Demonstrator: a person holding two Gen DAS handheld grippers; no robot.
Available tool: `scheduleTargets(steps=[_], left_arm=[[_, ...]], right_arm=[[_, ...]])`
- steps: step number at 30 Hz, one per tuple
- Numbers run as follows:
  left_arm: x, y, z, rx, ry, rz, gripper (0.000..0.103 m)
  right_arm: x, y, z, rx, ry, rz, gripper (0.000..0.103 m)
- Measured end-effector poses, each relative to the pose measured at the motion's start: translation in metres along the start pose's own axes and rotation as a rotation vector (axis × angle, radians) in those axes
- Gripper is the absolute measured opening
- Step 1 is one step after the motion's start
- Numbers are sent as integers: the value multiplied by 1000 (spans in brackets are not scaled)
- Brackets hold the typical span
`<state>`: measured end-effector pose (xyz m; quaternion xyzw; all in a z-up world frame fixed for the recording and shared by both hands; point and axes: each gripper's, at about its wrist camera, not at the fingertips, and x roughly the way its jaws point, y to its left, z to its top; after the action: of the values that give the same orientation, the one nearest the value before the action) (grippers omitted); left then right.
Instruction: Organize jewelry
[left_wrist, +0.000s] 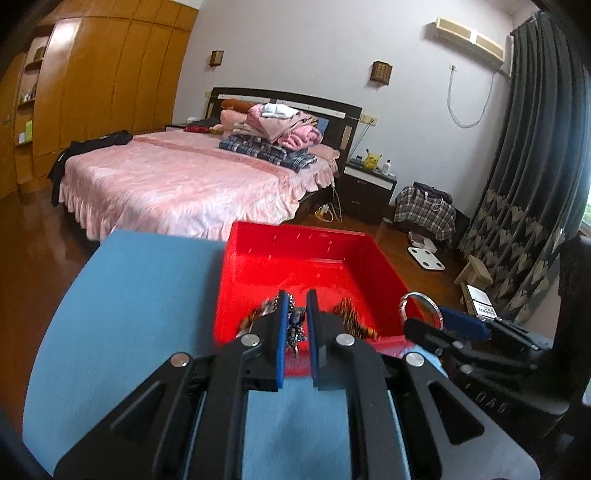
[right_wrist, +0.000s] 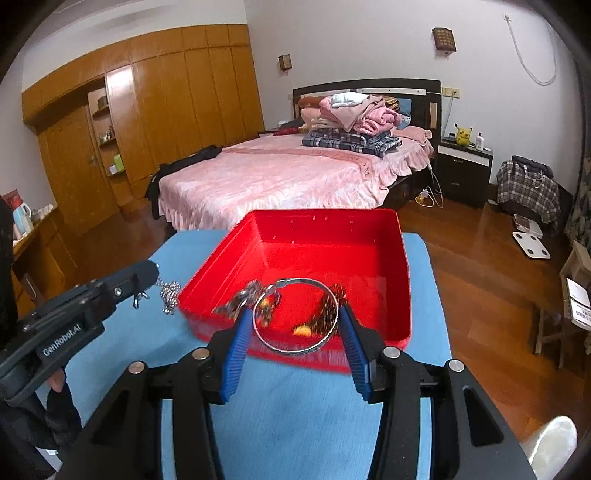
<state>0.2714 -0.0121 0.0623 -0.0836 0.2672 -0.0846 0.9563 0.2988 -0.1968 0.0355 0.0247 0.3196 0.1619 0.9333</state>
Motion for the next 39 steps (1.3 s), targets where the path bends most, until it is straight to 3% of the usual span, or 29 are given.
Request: scheduleTargets(steps=[7,16,20,22,24,26,30,33,39], left_arm=[[32,-5,21,27,-9,0,8],[70,-1,25,40,19,14,8],[86,5,25,40,47,24,11],[90,7,25,36,63,21,21],[91,8,25,34,60,23,39],[87,8,25,32,47,20,42],[78,12,25,19,38,24,57],[65,14,24,19,6,41,77],[30,16,20,29,-42,47,90]], right_arm=[[30,-10,21,-5,0,-17,48],[62,-15,27,-18,16,-36,48],[75,-20,26,-40,41,-91,55],[75,-23,26,-36,38,-106,68],[73,-26,28,-40,32,-110,69],[67,-28,27,-36,21,-113,69],[57,-32,29,-30,8,-117,70],[46,-35,26,-21,-11,-122,82],[14,-40,13,15,-42,-94,95]])
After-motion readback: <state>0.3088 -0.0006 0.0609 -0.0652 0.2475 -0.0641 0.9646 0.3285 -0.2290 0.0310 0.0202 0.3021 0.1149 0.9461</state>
